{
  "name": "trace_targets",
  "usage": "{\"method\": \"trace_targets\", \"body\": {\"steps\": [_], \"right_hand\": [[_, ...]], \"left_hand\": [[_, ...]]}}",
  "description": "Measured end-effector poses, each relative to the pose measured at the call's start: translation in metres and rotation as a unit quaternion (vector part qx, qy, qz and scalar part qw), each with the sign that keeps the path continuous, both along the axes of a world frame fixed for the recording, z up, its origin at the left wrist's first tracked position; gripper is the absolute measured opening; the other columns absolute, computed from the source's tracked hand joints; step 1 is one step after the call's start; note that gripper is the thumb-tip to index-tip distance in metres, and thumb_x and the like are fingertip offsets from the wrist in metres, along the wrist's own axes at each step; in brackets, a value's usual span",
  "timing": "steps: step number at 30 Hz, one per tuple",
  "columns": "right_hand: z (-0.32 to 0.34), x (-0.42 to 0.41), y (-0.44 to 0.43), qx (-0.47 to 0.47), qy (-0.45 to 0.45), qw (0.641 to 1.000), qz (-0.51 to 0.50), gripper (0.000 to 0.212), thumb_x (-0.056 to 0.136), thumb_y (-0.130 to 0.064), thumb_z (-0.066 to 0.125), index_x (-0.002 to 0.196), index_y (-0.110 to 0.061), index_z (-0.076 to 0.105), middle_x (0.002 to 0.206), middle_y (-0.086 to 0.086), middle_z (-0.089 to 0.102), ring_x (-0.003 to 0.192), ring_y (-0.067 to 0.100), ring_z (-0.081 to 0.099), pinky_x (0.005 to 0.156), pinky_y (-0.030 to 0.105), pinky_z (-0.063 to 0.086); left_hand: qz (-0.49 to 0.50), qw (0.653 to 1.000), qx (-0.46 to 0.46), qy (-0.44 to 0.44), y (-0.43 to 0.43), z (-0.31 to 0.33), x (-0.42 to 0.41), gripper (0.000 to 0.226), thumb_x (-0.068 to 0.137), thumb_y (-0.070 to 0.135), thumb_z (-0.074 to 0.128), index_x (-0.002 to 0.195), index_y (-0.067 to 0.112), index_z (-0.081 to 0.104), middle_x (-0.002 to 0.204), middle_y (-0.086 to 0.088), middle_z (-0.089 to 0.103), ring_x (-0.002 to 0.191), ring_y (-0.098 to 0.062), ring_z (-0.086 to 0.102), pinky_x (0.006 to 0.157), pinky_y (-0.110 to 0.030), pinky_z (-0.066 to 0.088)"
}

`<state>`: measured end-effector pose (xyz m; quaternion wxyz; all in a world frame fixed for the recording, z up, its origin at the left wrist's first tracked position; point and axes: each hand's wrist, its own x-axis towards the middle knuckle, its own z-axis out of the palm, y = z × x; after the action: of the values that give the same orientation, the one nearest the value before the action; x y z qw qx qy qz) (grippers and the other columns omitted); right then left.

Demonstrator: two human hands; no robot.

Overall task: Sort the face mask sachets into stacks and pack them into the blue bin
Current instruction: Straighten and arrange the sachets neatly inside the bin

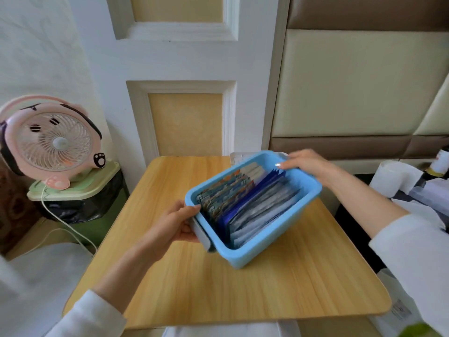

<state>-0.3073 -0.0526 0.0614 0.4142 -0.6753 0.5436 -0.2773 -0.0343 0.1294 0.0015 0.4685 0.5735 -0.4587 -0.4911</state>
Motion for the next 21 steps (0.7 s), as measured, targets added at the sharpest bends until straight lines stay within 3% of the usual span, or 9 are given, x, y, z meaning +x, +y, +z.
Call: {"method": "trace_targets", "body": {"steps": [4, 8, 10, 12, 14, 16, 19, 21], "right_hand": [[0.053, 0.015, 0.0, -0.154, 0.04, 0.984, 0.082, 0.024, 0.081, -0.022, 0.072, 0.103, -0.016, 0.066, 0.104, 0.013, 0.07, 0.085, 0.024, 0.066, 0.081, 0.034, 0.052], [0.07, 0.041, 0.006, -0.278, 0.175, 0.936, 0.127, 0.032, 0.084, -0.037, 0.067, 0.111, -0.022, 0.066, 0.105, 0.007, 0.068, 0.095, 0.027, 0.061, 0.087, 0.039, 0.047], [0.071, 0.055, 0.013, -0.311, 0.217, 0.915, 0.14, 0.034, 0.085, -0.043, 0.063, 0.116, -0.028, 0.064, 0.108, -0.001, 0.068, 0.098, 0.023, 0.061, 0.091, 0.042, 0.047], [0.07, 0.068, 0.021, -0.35, 0.243, 0.891, 0.155, 0.034, 0.086, -0.047, 0.06, 0.117, -0.034, 0.062, 0.106, -0.008, 0.068, 0.096, 0.017, 0.06, 0.089, 0.038, 0.047], [0.068, 0.077, 0.025, -0.387, 0.248, 0.874, 0.159, 0.034, 0.086, -0.049, 0.058, 0.117, -0.035, 0.062, 0.1, -0.008, 0.067, 0.09, 0.015, 0.058, 0.083, 0.035, 0.047], [0.066, 0.081, 0.025, -0.403, 0.254, 0.866, 0.155, 0.036, 0.087, -0.051, 0.056, 0.12, -0.036, 0.06, 0.096, -0.006, 0.06, 0.086, 0.015, 0.053, 0.076, 0.031, 0.041], [0.065, 0.082, 0.023, -0.395, 0.254, 0.87, 0.151, 0.035, 0.087, -0.053, 0.055, 0.118, -0.037, 0.06, 0.096, -0.006, 0.057, 0.088, 0.015, 0.052, 0.075, 0.031, 0.039], [0.067, 0.084, 0.021, -0.372, 0.258, 0.878, 0.154, 0.036, 0.088, -0.052, 0.055, 0.118, -0.034, 0.062, 0.097, -0.006, 0.059, 0.092, 0.018, 0.055, 0.08, 0.034, 0.043]], "left_hand": [[-0.055, 0.998, -0.016, 0.019, 0.011, -0.014, -0.019, 0.05, 0.078, 0.031, 0.063, 0.122, 0.017, 0.044, 0.102, -0.019, 0.07, 0.085, -0.029, 0.07, 0.07, -0.034, 0.059], [-0.085, 0.996, 0.035, -0.013, 0.015, -0.032, -0.037, 0.034, 0.094, 0.03, 0.055, 0.119, 0.01, 0.047, 0.098, -0.012, 0.073, 0.09, -0.027, 0.07, 0.081, -0.039, 0.056], [-0.081, 0.99, 0.085, -0.073, 0.014, -0.032, -0.031, 0.041, 0.092, 0.04, 0.051, 0.116, 0.007, 0.052, 0.093, -0.008, 0.075, 0.085, -0.025, 0.072, 0.085, -0.041, 0.054], [-0.098, 0.979, 0.127, -0.122, 0.014, -0.029, -0.023, 0.048, 0.09, 0.051, 0.047, 0.115, 0.01, 0.052, 0.09, -0.004, 0.075, 0.079, -0.021, 0.072, 0.08, -0.038, 0.054], [-0.079, 0.977, 0.14, -0.138, 0.011, -0.026, -0.016, 0.053, 0.088, 0.055, 0.046, 0.114, 0.009, 0.047, 0.087, -0.006, 0.075, 0.074, -0.019, 0.072, 0.066, -0.028, 0.056], [-0.008, 0.982, 0.11, -0.156, 0.004, -0.026, -0.011, 0.052, 0.088, 0.054, 0.045, 0.112, 0.008, 0.041, 0.092, -0.008, 0.071, 0.072, -0.02, 0.071, 0.057, -0.024, 0.054], [0.059, 0.978, -0.028, -0.198, -0.008, -0.025, -0.009, 0.042, 0.09, 0.051, 0.039, 0.106, 0.014, 0.044, 0.097, -0.005, 0.063, 0.081, -0.015, 0.062, 0.07, -0.033, 0.054], [0.07, 0.964, -0.116, -0.229, -0.012, -0.028, -0.017, 0.031, 0.094, 0.045, 0.036, 0.096, 0.016, 0.048, 0.084, 0.001, 0.059, 0.073, -0.014, 0.057, 0.067, -0.035, 0.05]]}}
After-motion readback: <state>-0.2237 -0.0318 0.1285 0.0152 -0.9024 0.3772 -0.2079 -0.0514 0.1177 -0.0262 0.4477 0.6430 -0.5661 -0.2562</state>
